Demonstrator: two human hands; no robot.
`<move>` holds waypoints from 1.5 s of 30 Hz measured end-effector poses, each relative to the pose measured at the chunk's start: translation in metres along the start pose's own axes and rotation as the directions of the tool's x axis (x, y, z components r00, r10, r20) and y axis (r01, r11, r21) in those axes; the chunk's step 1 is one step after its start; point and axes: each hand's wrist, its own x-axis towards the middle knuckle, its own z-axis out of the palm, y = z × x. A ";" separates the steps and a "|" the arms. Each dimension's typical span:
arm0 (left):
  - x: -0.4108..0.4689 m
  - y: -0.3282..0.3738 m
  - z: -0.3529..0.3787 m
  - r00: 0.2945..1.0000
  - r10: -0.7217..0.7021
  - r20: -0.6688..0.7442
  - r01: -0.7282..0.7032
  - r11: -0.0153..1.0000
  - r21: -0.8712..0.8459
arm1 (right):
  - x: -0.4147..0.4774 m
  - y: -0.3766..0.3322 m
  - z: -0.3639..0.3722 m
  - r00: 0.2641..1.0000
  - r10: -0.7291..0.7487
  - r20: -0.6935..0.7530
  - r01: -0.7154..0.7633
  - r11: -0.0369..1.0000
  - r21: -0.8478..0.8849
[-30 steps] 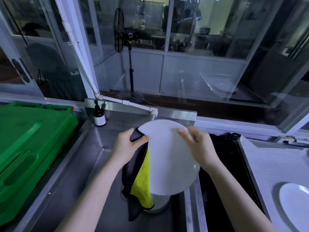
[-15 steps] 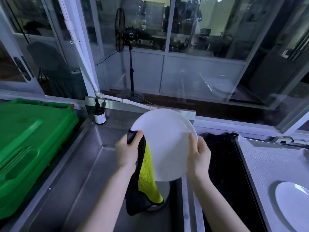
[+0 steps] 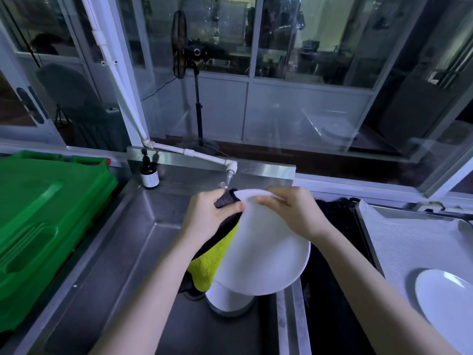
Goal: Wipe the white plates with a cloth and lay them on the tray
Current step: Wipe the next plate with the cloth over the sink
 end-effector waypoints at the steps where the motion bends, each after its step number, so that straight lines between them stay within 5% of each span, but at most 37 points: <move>1: -0.002 -0.003 -0.002 0.995 -0.024 -0.097 0.024 1.000 0.000 | -0.003 0.003 0.002 0.993 0.060 -0.097 -0.054 0.997 0.062; 4: -0.014 -0.007 -0.002 0.933 -0.149 -0.327 0.112 0.985 -0.129 | -0.021 0.007 0.025 0.839 0.378 -0.392 -0.184 0.874 0.449; 6: -0.018 -0.010 -0.002 0.922 -0.197 -0.335 0.142 0.973 -0.182 | -0.031 0.011 0.042 0.760 0.523 -0.387 -0.205 0.757 0.620; 7: -0.018 -0.012 -0.003 0.928 -0.199 -0.315 0.148 0.973 -0.179 | -0.035 0.015 0.045 0.776 0.520 -0.357 -0.219 0.753 0.620; 12: -0.007 -0.007 -0.017 0.990 -0.065 -0.126 0.062 0.998 -0.032 | -0.014 0.010 0.000 0.982 0.175 -0.069 -0.137 0.916 0.376; 15: -0.004 0.004 -0.009 0.990 0.049 0.136 -0.051 0.999 0.010 | 0.007 0.002 -0.006 0.989 0.035 0.141 -0.036 0.999 0.008; 17: -0.002 0.006 -0.004 0.980 0.059 0.191 -0.065 0.998 0.026 | 0.009 -0.001 -0.002 0.984 0.013 0.177 -0.001 0.998 -0.068; 20: -0.005 -0.001 -0.006 0.992 0.040 0.118 -0.043 0.999 0.026 | 0.000 0.007 0.000 0.998 -0.011 0.056 0.011 1.000 0.007; 22: -0.013 -0.011 -0.005 0.998 -0.016 -0.065 0.011 0.998 -0.066 | -0.008 0.013 0.006 0.981 0.102 -0.166 -0.077 0.985 0.152; 24: -0.024 -0.019 0.005 0.953 -0.162 -0.256 0.097 0.964 -0.249 | -0.017 0.015 0.023 0.848 0.332 -0.413 -0.145 0.895 0.423; 26: -0.031 -0.023 0.015 0.916 -0.245 -0.319 0.131 0.932 -0.339 | -0.028 0.017 0.044 0.700 0.539 -0.468 -0.185 0.771 0.610; 27: -0.031 -0.025 0.017 0.915 -0.241 -0.324 0.125 0.932 -0.342 | -0.032 0.019 0.050 0.698 0.561 -0.445 -0.197 0.747 0.634; 32: -0.016 -0.024 -0.005 0.961 -0.151 -0.233 0.087 0.961 -0.263 | -0.025 0.032 0.012 0.951 0.276 -0.140 -0.161 0.827 0.539; 38: 0.006 0.004 -0.012 0.968 0.124 0.217 -0.117 0.992 -0.046 | 0.013 0.013 -0.018 0.969 0.139 0.204 -0.167 0.977 0.130; 42: 0.002 -0.004 -0.008 0.995 0.055 0.085 -0.046 0.993 -0.108 | 0.005 0.014 -0.013 0.988 0.121 0.092 -0.137 0.971 0.196; 45: -0.008 -0.020 0.004 0.967 -0.163 -0.198 0.089 0.938 -0.336 | -0.008 0.015 0.010 0.899 0.388 -0.204 -0.226 0.810 0.541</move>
